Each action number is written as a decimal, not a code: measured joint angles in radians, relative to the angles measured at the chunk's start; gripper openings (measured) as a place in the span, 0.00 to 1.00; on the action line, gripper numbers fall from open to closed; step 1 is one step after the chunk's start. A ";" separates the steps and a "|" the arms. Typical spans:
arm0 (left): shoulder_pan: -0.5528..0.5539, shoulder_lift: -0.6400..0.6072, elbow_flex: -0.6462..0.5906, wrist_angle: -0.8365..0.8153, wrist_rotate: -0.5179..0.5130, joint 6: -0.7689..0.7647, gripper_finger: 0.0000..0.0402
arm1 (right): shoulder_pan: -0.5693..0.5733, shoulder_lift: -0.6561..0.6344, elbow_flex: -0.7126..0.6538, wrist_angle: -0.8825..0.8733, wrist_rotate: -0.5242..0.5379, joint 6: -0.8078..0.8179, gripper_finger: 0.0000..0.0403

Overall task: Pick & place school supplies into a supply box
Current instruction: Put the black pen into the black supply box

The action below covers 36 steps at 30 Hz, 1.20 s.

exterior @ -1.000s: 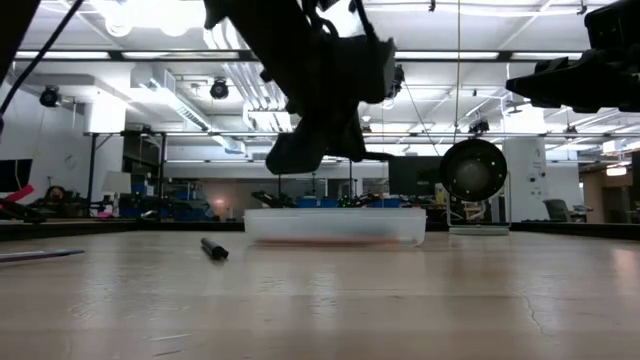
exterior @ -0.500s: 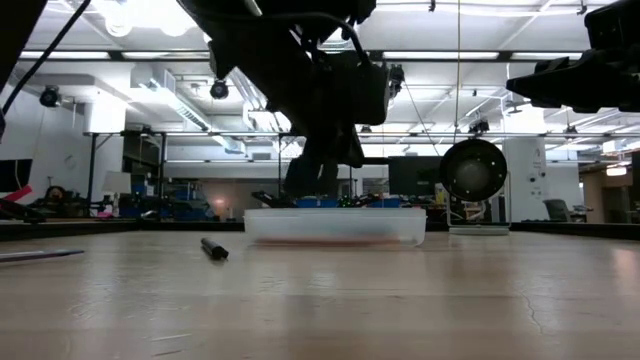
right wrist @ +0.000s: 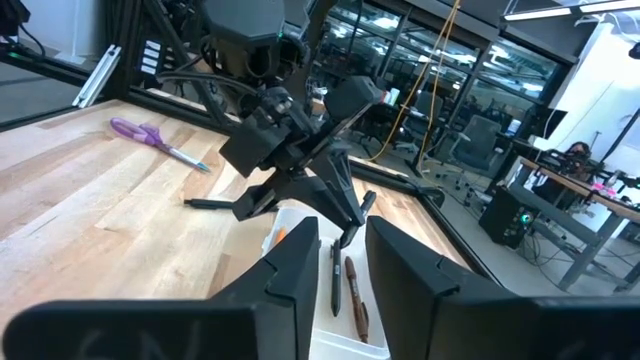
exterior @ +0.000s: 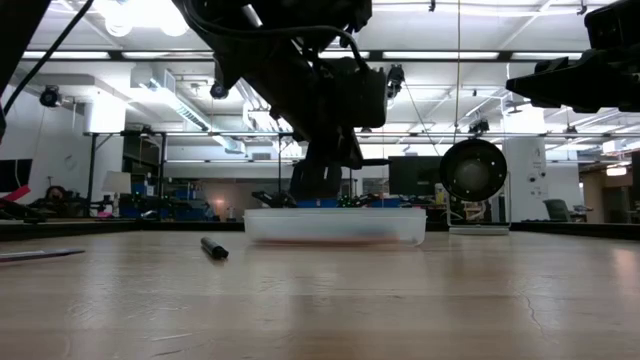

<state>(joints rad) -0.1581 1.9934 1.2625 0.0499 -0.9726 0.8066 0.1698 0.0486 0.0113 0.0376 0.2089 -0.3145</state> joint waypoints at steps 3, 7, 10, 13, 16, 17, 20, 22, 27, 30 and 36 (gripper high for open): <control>0.000 0.000 0.000 -0.009 0.002 -0.001 0.04 | 0.000 0.000 0.000 0.000 0.000 0.000 0.18; 0.001 0.000 0.000 -0.009 0.003 -0.004 0.07 | 0.000 0.000 0.000 0.000 0.000 0.000 0.17; 0.001 0.000 0.000 -0.009 0.003 -0.004 0.10 | 0.000 0.000 0.000 0.000 0.000 0.000 0.17; 0.001 0.000 0.000 -0.009 0.003 -0.004 0.12 | 0.000 0.000 0.000 0.000 0.000 0.000 0.18; 0.001 0.000 0.000 -0.009 0.003 -0.004 0.12 | 0.000 0.000 0.000 0.000 0.000 0.000 0.19; 0.001 0.000 0.000 -0.009 0.003 -0.004 0.12 | 0.000 0.000 0.000 0.000 0.000 0.000 0.19; 0.001 0.000 0.000 -0.009 0.003 -0.004 0.12 | 0.000 0.000 0.000 0.000 0.000 0.000 0.20; 0.001 0.000 0.000 -0.009 0.003 -0.004 0.12 | 0.000 0.000 0.000 0.000 0.000 0.000 0.20; 0.001 0.000 0.000 -0.009 0.003 -0.004 0.12 | 0.000 0.000 0.000 0.000 0.000 0.000 0.18; 0.001 0.000 0.000 -0.009 0.003 -0.004 0.12 | 0.000 0.000 0.000 0.000 0.000 0.000 0.17; 0.001 0.000 0.000 -0.009 0.003 -0.004 0.12 | 0.000 0.000 0.000 0.000 0.000 0.000 0.17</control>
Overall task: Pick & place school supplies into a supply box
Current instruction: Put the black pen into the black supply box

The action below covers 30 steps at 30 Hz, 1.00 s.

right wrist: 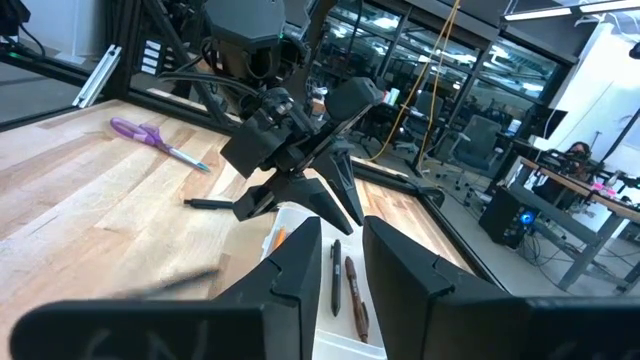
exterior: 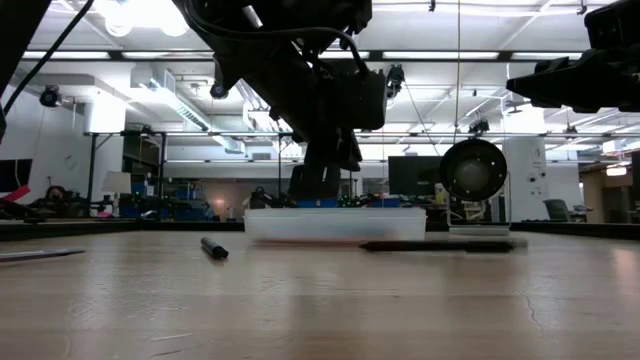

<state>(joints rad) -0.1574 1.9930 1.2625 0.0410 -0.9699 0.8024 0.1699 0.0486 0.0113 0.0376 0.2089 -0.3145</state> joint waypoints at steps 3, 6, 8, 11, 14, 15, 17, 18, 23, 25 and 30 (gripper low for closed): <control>-0.001 0.000 0.000 0.000 0.000 0.000 0.12 | 0.000 0.000 0.000 0.000 0.000 0.000 0.18; -0.001 0.000 0.000 0.000 0.000 0.000 0.12 | 0.000 0.000 0.000 0.000 0.000 0.000 0.19; -0.001 0.000 0.000 0.000 0.000 -0.006 0.12 | 0.000 0.000 0.000 0.000 0.000 0.000 0.19; -0.006 0.000 0.000 0.000 0.000 -0.036 0.12 | 0.000 0.000 0.000 0.000 0.000 0.000 0.20; -0.019 0.000 0.001 0.000 0.000 -0.037 0.12 | 0.000 0.000 0.000 0.000 0.000 0.000 0.19; -0.024 0.000 0.004 0.000 0.001 -0.037 0.12 | 0.000 0.000 0.000 0.000 0.000 0.000 0.19; -0.034 0.000 0.011 0.000 0.001 -0.037 0.12 | 0.000 0.000 0.000 0.000 0.000 0.000 0.18; -0.040 -0.001 0.014 0.001 0.001 -0.037 0.12 | 0.000 0.000 0.000 0.000 0.000 0.000 0.18; -0.068 -0.002 0.027 -0.001 0.059 -0.037 0.12 | 0.000 0.000 0.000 0.000 0.000 0.000 0.17; -0.080 -0.002 0.029 0.000 0.121 -0.037 0.12 | 0.000 0.000 0.000 0.000 0.000 0.000 0.17; -0.107 -0.002 0.029 -0.005 0.229 -0.002 0.12 | 0.000 0.000 0.000 0.000 0.000 0.000 0.17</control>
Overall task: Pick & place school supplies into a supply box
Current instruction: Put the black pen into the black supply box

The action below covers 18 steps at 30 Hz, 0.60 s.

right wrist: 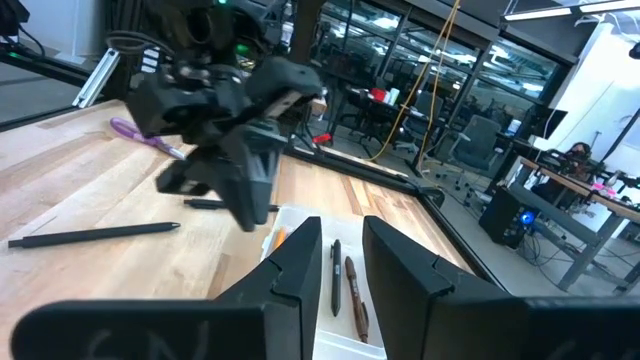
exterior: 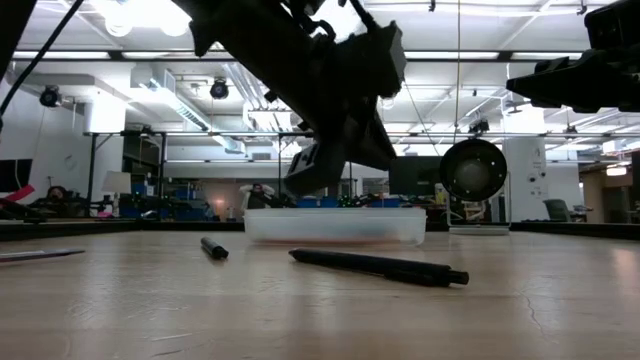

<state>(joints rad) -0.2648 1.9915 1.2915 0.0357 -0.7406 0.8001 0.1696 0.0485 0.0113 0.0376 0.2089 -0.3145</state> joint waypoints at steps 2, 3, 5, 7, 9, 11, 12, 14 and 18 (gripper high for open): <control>-0.008 0.000 0.000 -0.001 0.012 0.001 0.12 | 0.000 0.000 0.000 0.000 0.000 0.000 0.17; -0.012 0.000 0.000 -0.002 0.015 0.001 0.12 | 0.000 0.000 0.000 0.000 0.000 0.000 0.17; -0.017 -0.001 0.000 -0.002 0.015 0.002 0.12 | 0.000 0.000 0.000 0.000 0.000 0.000 0.17; -0.020 -0.001 0.000 -0.004 0.017 0.002 0.12 | 0.000 0.000 0.000 0.000 0.000 0.000 0.17; -0.022 -0.003 0.000 -0.009 0.034 0.002 0.12 | 0.000 0.000 0.000 0.000 0.000 0.000 0.17; -0.023 -0.006 0.000 -0.010 0.070 -0.001 0.12 | 0.000 0.000 0.000 0.000 0.000 0.000 0.17; -0.023 -0.009 0.000 -0.013 0.087 -0.005 0.12 | 0.000 0.000 0.000 0.000 0.000 0.000 0.17; -0.023 -0.015 0.000 -0.030 0.119 -0.016 0.12 | 0.000 0.000 0.000 0.000 0.000 0.000 0.17; -0.025 -0.023 0.000 -0.087 0.144 -0.034 0.12 | 0.000 0.000 0.000 0.000 0.000 0.000 0.17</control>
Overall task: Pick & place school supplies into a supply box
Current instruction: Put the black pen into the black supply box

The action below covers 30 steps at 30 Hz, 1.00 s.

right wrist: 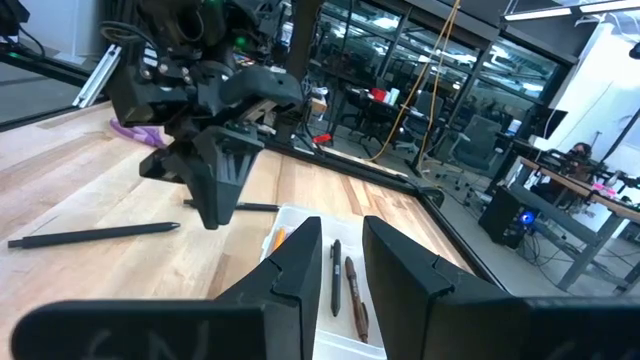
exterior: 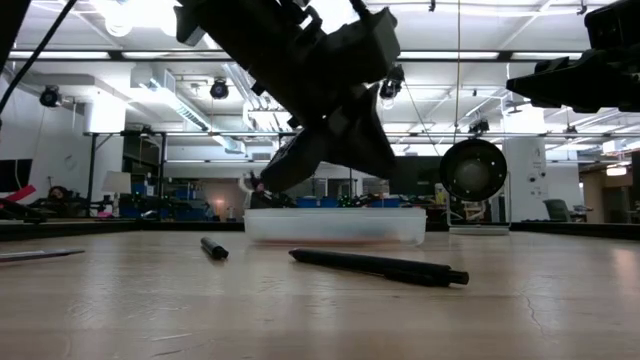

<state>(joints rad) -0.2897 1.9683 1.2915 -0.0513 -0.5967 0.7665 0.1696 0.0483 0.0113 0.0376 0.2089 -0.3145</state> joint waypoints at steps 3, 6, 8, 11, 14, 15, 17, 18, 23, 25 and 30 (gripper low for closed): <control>0.000 -0.006 0.000 -0.037 0.006 -0.015 0.12 | 0.000 0.000 0.000 0.000 0.000 0.000 0.17; 0.000 -0.008 0.003 -0.058 0.021 -0.032 0.12 | 0.000 0.000 0.000 0.000 0.000 0.000 0.17; -0.002 -0.008 0.025 -0.102 0.036 -0.060 0.12 | 0.000 0.000 0.000 0.000 0.000 0.000 0.17; -0.002 -0.009 0.085 -0.209 0.108 -0.139 0.12 | 0.000 0.000 0.000 0.000 0.000 0.000 0.17; -0.002 -0.009 0.146 -0.333 0.205 -0.210 0.12 | 0.000 0.000 0.000 0.000 0.000 0.000 0.17; -0.002 -0.009 0.160 -0.362 0.233 -0.226 0.12 | 0.000 0.000 0.000 0.000 0.000 0.000 0.17; -0.004 -0.009 0.171 -0.406 0.259 -0.246 0.12 | 0.000 0.000 0.000 0.000 0.000 0.000 0.17; -0.006 -0.009 0.172 -0.421 0.261 -0.247 0.12 | 0.000 0.000 0.000 0.000 0.000 0.000 0.17; -0.007 -0.004 0.168 -0.447 0.263 -0.247 0.12 | 0.000 0.000 0.000 0.000 0.000 0.000 0.17; -0.009 0.001 0.168 -0.463 0.264 -0.227 0.12 | 0.000 0.000 0.000 0.000 0.000 0.000 0.17; -0.020 0.033 0.189 -0.481 0.291 -0.192 0.12 | 0.000 0.000 0.000 0.000 0.000 0.000 0.17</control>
<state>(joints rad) -0.3097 2.0016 1.4801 -0.5325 -0.3053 0.5742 0.1696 0.0483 0.0112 0.0376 0.2092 -0.3145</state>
